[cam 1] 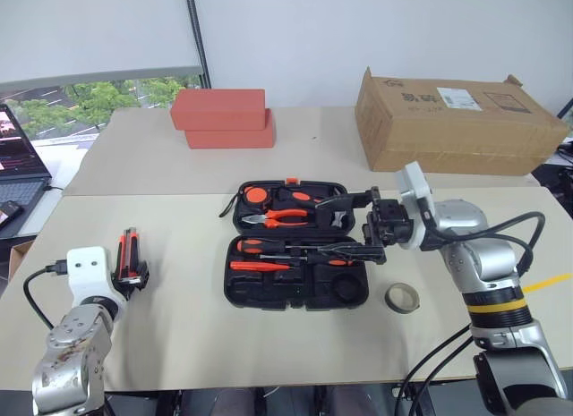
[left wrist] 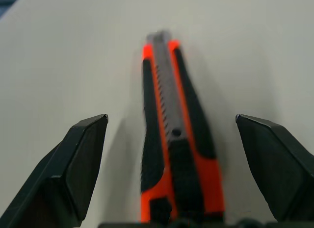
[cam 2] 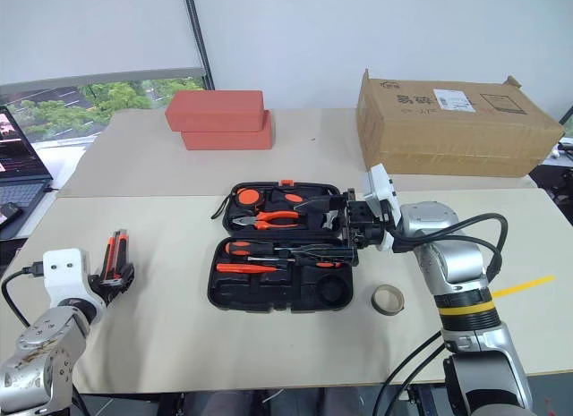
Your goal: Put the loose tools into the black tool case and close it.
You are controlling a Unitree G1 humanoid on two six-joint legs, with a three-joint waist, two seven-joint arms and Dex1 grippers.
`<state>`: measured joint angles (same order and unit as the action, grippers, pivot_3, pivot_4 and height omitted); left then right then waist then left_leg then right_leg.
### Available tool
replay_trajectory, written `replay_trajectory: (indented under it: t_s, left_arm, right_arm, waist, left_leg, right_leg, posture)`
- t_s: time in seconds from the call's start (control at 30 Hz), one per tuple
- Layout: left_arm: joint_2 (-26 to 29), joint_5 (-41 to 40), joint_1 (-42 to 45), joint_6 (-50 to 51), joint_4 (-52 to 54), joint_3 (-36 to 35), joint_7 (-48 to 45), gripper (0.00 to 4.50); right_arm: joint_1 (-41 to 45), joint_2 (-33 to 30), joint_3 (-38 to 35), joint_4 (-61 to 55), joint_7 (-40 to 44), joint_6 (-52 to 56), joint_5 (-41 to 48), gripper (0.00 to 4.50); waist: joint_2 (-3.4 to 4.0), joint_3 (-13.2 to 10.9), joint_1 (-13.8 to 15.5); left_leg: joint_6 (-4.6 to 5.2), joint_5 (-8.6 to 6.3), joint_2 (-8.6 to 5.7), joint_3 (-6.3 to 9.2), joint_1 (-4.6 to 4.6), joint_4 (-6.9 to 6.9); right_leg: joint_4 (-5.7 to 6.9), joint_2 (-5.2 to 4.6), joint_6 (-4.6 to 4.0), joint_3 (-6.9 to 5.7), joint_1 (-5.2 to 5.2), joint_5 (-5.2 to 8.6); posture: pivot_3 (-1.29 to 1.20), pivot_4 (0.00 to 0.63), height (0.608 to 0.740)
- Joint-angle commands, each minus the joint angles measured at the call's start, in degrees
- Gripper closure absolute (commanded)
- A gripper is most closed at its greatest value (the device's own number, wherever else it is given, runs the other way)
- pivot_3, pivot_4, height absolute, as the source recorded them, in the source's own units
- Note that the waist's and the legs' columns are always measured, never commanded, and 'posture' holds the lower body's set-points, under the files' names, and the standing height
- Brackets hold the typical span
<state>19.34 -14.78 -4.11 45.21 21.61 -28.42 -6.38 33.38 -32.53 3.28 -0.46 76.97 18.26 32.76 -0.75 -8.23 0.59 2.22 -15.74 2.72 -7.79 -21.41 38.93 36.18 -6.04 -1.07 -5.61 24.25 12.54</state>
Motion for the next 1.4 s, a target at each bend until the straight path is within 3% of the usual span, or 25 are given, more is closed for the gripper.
replay_trajectory:
  t_s: [0.03,0.27,0.4,0.5,0.67,0.9,1.1,1.4]
  left_arm:
    - [0.16,-1.1,0.95,2.16,0.25,-1.45,0.71,0.55]
    - [0.93,-0.42,1.53,1.73,-1.03,-1.73,1.41,2.71]
    - [1.18,-1.09,4.21,-4.28,-2.42,-2.42,0.49,2.71]
    - [3.73,-2.47,6.11,-12.62,-2.78,1.27,-7.73,2.71]
    - [10.88,-8.68,8.01,-22.99,-3.0,11.54,-33.37,2.71]
    - [19.72,-4.24,13.33,-36.72,-8.24,26.86,-55.41,2.71]
    - [20.84,1.71,21.3,-48.1,-15.47,37.45,-65.68,2.71]
    - [19.31,4.64,28.35,-52.34,-25.29,43.79,-72.59,2.71]
  right_arm:
    - [1.29,-0.42,-1.27,0.15,0.53,-1.06,0.01,0.0]
    - [1.23,-0.45,-1.41,0.22,0.21,-1.36,-0.21,0.0]
    - [1.14,-0.78,-1.67,-0.71,-0.6,-0.71,-0.07,0.0]
    - [0.58,-1.65,-2.44,-1.05,-0.9,-0.52,0.26,0.0]
    - [-2.14,-4.58,-4.84,-1.16,-0.99,-0.9,0.49,0.0]
    - [-8.89,-8.41,-7.44,-4.61,-1.14,-1.28,0.35,0.0]
    - [-17.24,-11.64,-10.38,-9.23,-1.09,-2.59,0.17,0.0]
    - [-23.27,-11.29,-13.74,-13.7,-3.57,-2.19,2.99,0.0]
  waist:
    - [0.0,0.0,0.0]
    - [0.0,0.0,-0.34]
    - [0.0,0.0,-0.31]
    - [-0.04,-0.01,0.0]
    - [-0.02,-0.01,0.36]
    - [-0.01,-0.01,-0.37]
    - [-0.01,-0.01,0.12]
    - [-0.01,-0.01,-0.01]
  left_leg:
    - [0.0,0.0,0.0,0.01,0.0,0.0]
    - [-0.01,0.0,0.0,-0.01,0.01,-0.02]
    - [-0.02,0.01,0.0,0.0,0.01,-0.01]
    - [-0.03,0.01,-0.01,0.0,-0.06,0.0]
    - [-0.39,0.22,-0.1,0.05,-0.27,0.0]
    - [-0.41,0.23,-0.03,-0.05,-0.37,-0.09]
    - [-0.04,0.03,0.02,-0.02,-0.33,-0.03]
    - [0.01,0.01,0.06,-0.06,-0.35,-0.01]
  right_leg:
    - [0.0,-0.01,0.0,0.0,0.0,0.0]
    - [0.01,0.0,-0.01,0.01,0.01,0.0]
    - [0.02,-0.01,-0.02,0.0,0.01,-0.01]
    - [0.01,-0.03,-0.03,-0.04,0.05,-0.01]
    - [-0.11,-0.18,-0.04,-0.25,0.11,-0.03]
    - [-0.2,0.07,-0.03,-0.22,0.24,-0.02]
    - [-0.17,0.44,-0.02,-0.14,0.18,-0.01]
    - [-0.16,0.61,0.02,-0.03,0.22,0.01]
  posture:
    - [0.0,0.15,0.711]
    - [0.0,0.15,0.711]
    - [0.0,0.15,0.711]
    - [0.0,0.15,0.711]
    - [0.0,0.15,0.711]
    - [0.0,0.15,0.711]
    - [0.0,0.15,0.711]
    - [0.0,0.15,0.711]
